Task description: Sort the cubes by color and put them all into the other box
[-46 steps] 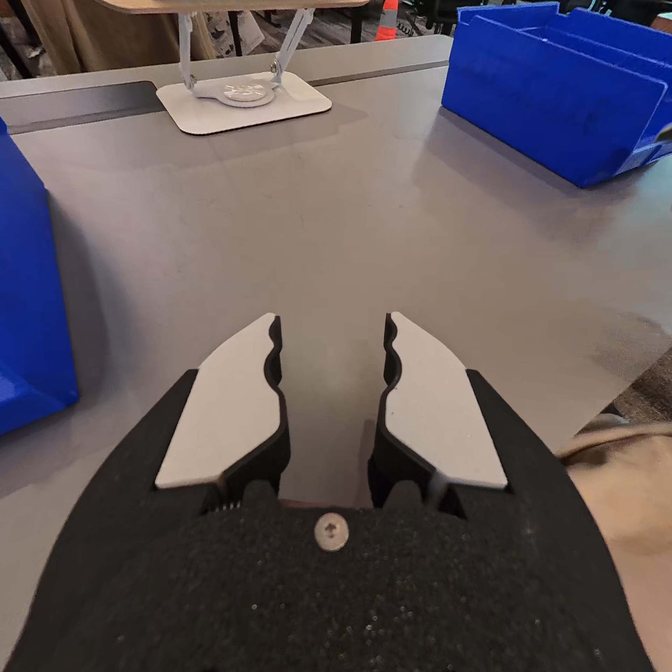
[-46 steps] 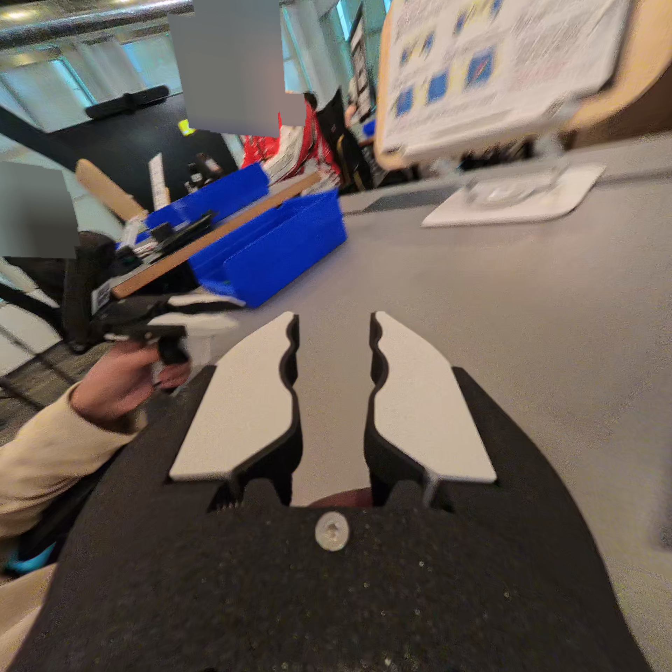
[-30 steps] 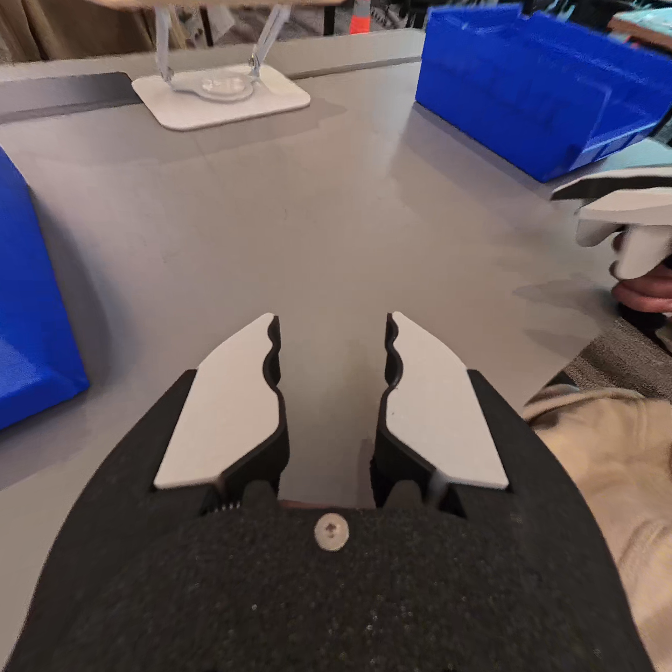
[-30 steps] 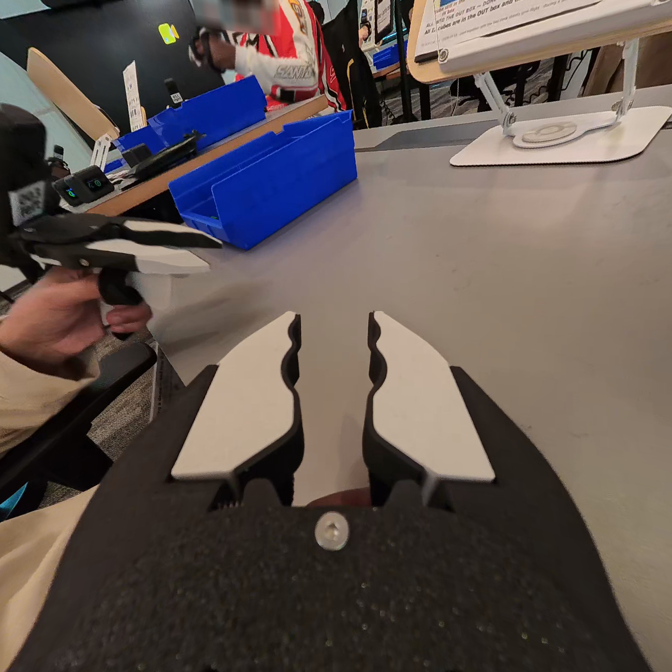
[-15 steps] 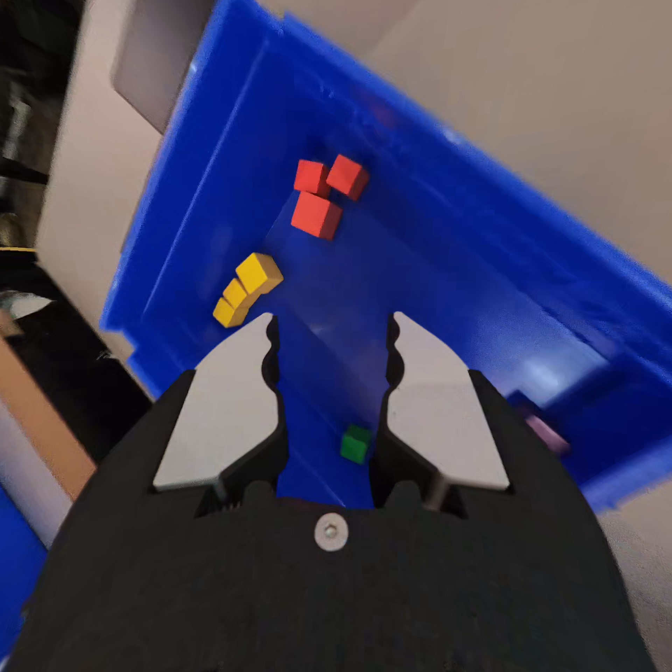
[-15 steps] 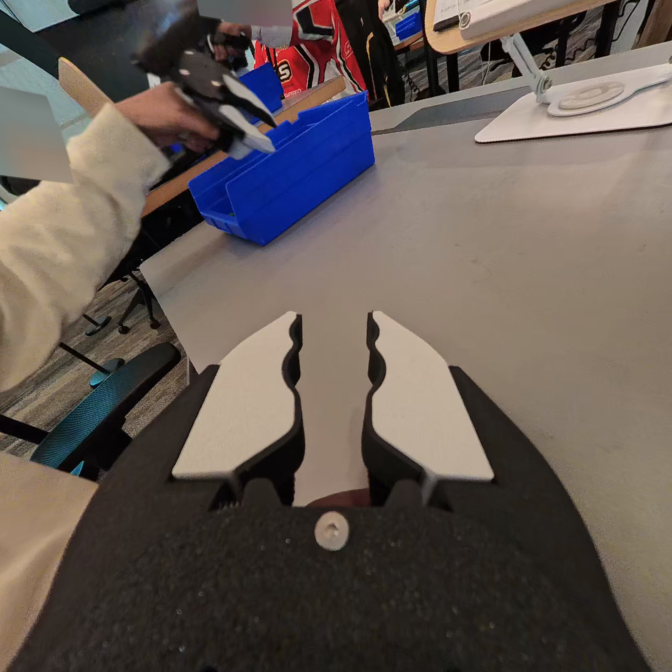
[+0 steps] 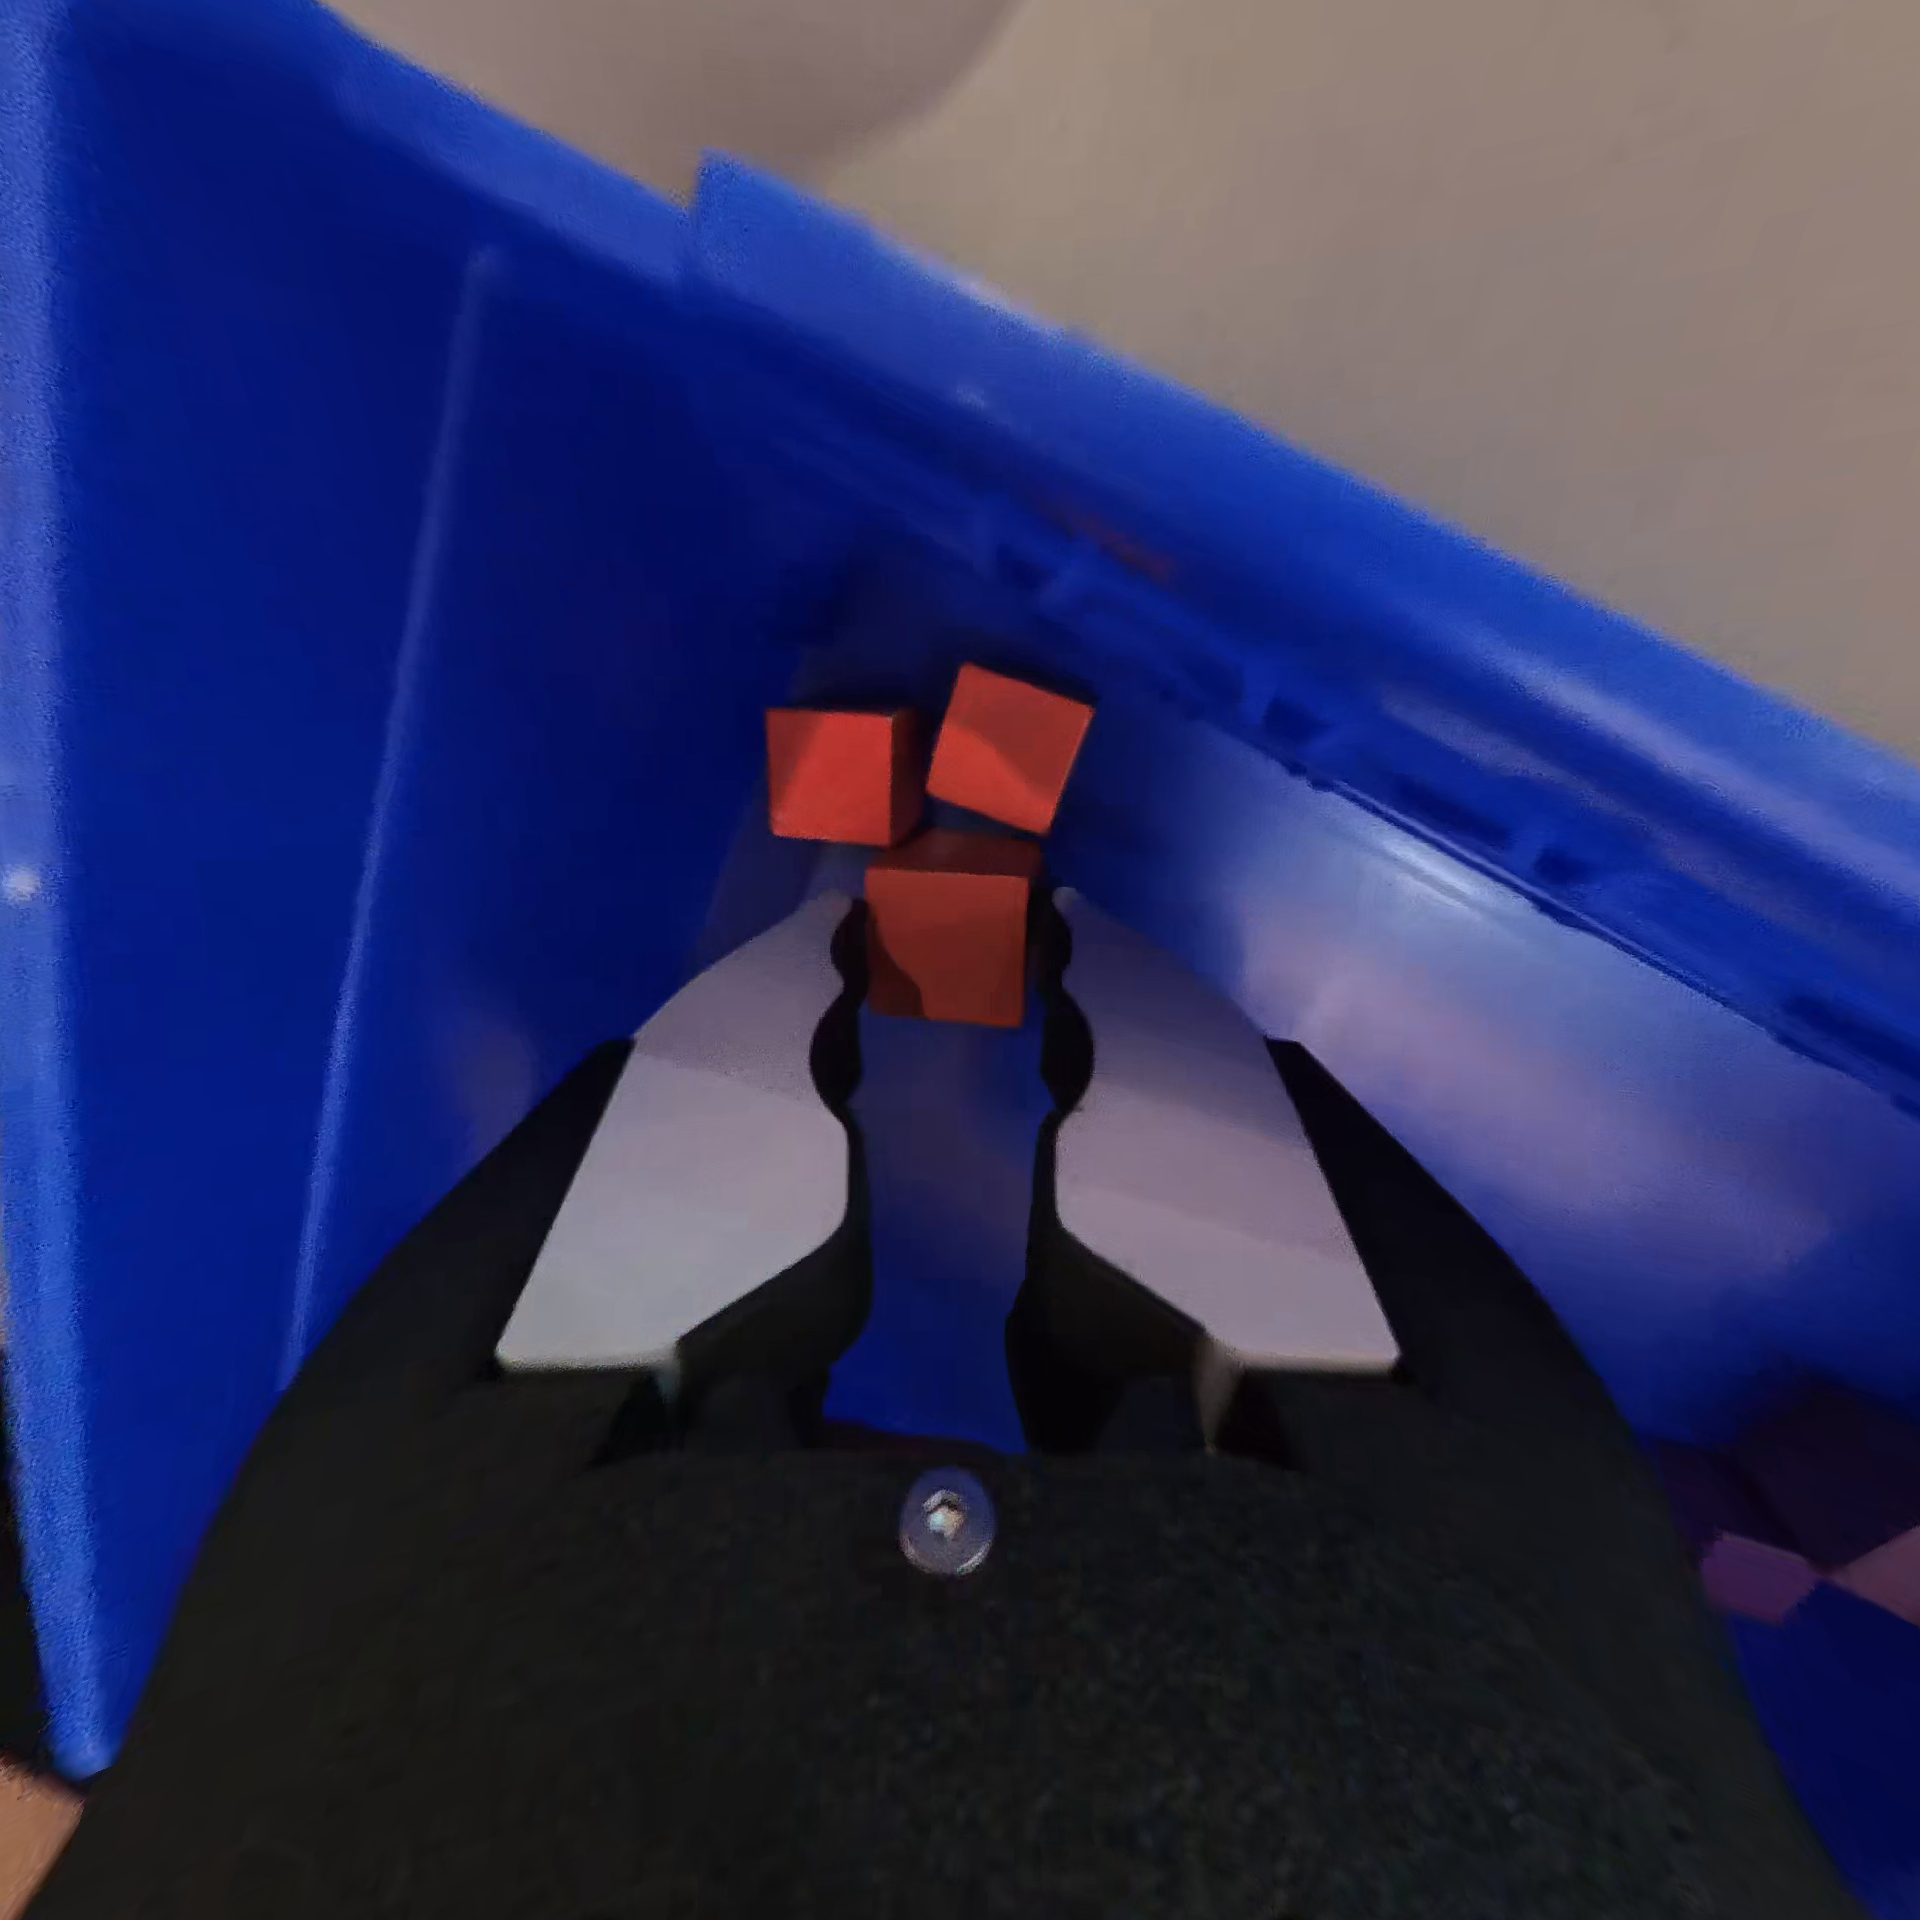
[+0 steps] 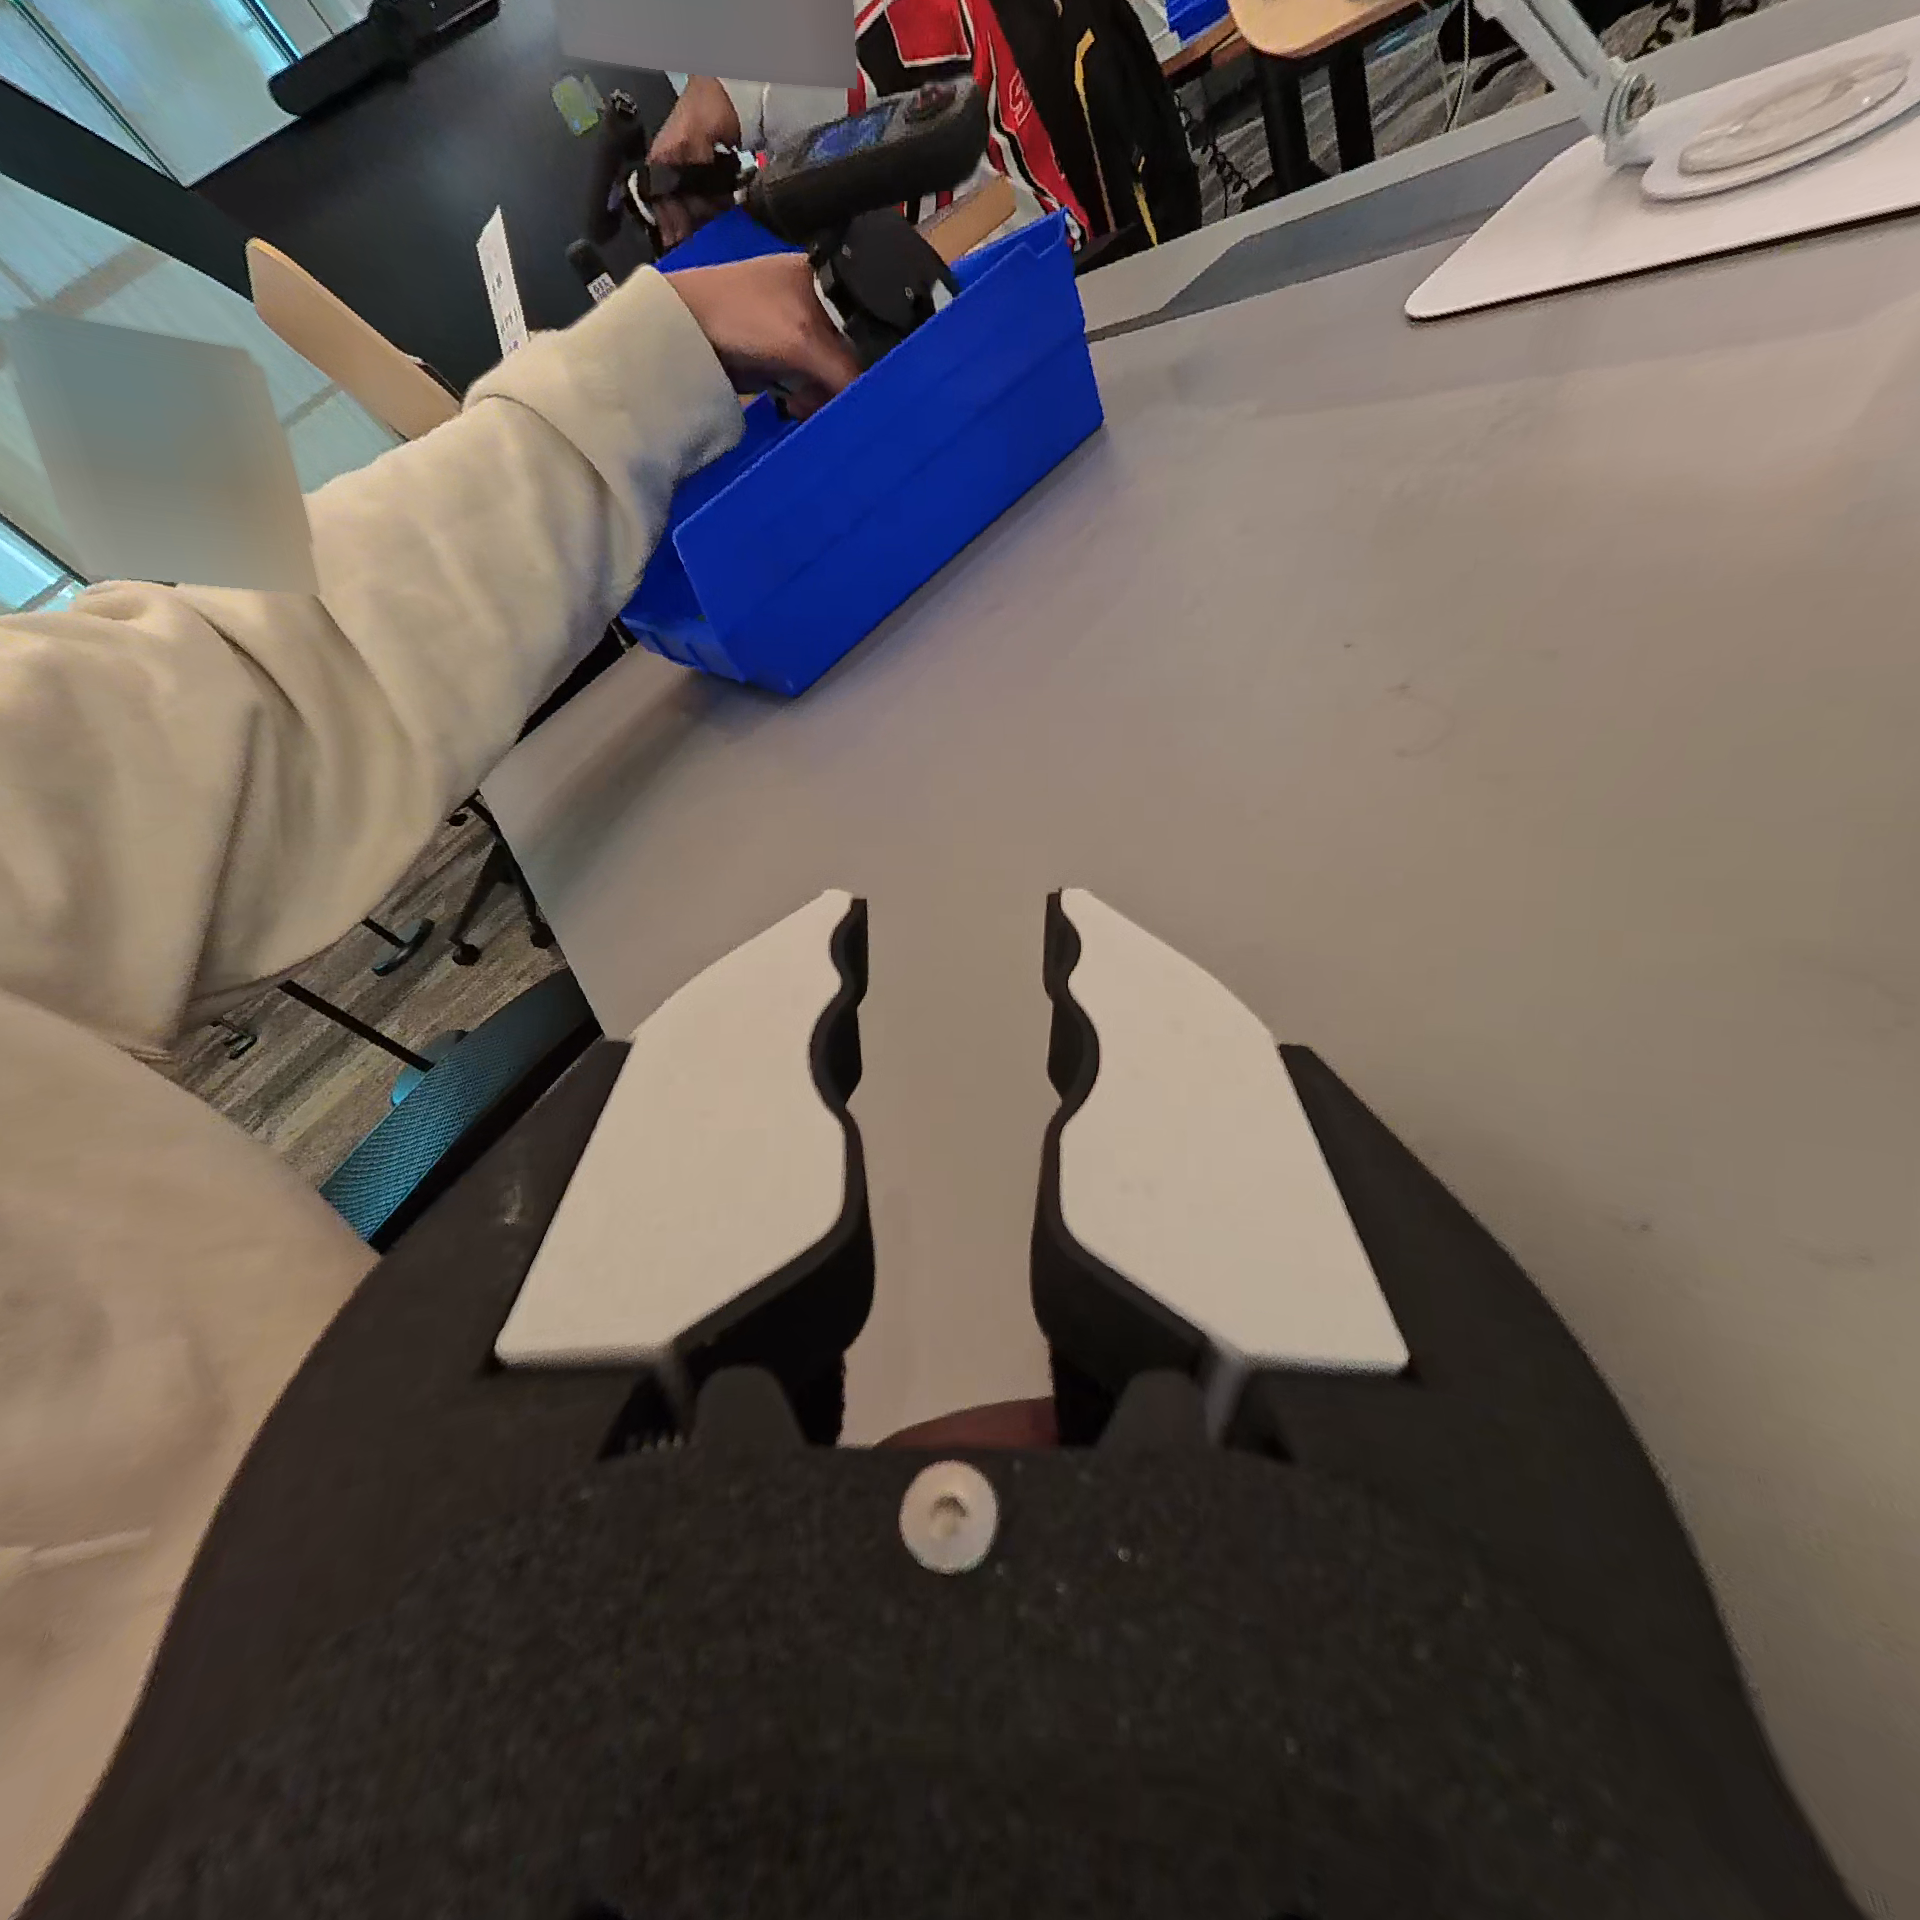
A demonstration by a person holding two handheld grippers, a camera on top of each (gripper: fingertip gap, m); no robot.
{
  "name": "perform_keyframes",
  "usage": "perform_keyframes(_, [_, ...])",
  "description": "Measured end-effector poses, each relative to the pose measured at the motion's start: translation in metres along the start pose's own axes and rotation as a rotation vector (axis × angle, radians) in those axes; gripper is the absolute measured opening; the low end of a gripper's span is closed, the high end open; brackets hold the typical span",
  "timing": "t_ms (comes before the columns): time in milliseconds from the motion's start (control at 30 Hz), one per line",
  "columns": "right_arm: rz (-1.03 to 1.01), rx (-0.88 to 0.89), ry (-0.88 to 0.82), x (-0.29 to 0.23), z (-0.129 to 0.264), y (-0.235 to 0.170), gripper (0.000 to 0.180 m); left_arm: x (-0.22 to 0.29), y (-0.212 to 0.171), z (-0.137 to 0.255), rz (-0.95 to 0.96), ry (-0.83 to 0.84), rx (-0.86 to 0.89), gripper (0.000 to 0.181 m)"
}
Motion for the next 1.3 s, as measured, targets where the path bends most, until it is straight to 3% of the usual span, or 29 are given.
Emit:
perform_keyframes(100, [0.008,-0.010,0.002,0.000,0.001,0.000,0.032,0.008,-0.012,0.008,0.045,-0.052,-0.002,0.029])
perform_keyframes(200, [0.032,0.007,-0.014,0.001,0.009,0.005,0.031,0.019,-0.022,0.035,0.088,-0.026,0.125,0.029])
perform_keyframes(400, [0.026,0.068,-0.042,0.013,0.030,0.024,0.031,0.096,-0.010,0.144,0.211,0.016,0.742,0.028])
perform_keyframes(567, [-0.068,0.088,0.044,0.008,0.034,0.030,0.034,0.213,0.004,0.193,0.051,0.075,1.085,0.028])
perform_keyframes(733, [-0.299,0.105,0.238,-0.009,0.016,0.035,0.042,0.294,0.037,0.194,-0.092,-0.108,1.200,0.028])
perform_keyframes(933, [-0.755,0.036,0.695,-0.040,-0.032,0.081,0.051,0.343,0.102,0.186,-0.250,-0.291,1.290,0.028])
perform_keyframes(1133, [-0.768,-0.038,0.718,-0.039,-0.065,0.091,0.053,0.351,0.144,0.172,-0.266,-0.388,1.311,0.028])
perform_keyframes(1167, [-0.783,-0.017,0.715,-0.035,-0.066,0.093,0.048,0.351,0.148,0.170,-0.268,-0.400,1.312,0.028])
perform_keyframes(1200, [-0.783,-0.009,0.716,-0.031,-0.066,0.093,0.030,0.350,0.150,0.168,-0.273,-0.399,1.313,0.028])
perform_keyframes(1300, [-0.779,-0.004,0.681,-0.020,-0.067,0.089,0.029,0.350,0.156,0.159,-0.282,-0.369,1.286,0.028])
Point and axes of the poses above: each gripper's, where its closed fingertips meet, z back along the fingers, y out of its top, x = y × z across the jaws, the point moved 3 cm from there along z, back along the fingers, and after that the axes turned 7 degrees about z, right-handed, at the moved point
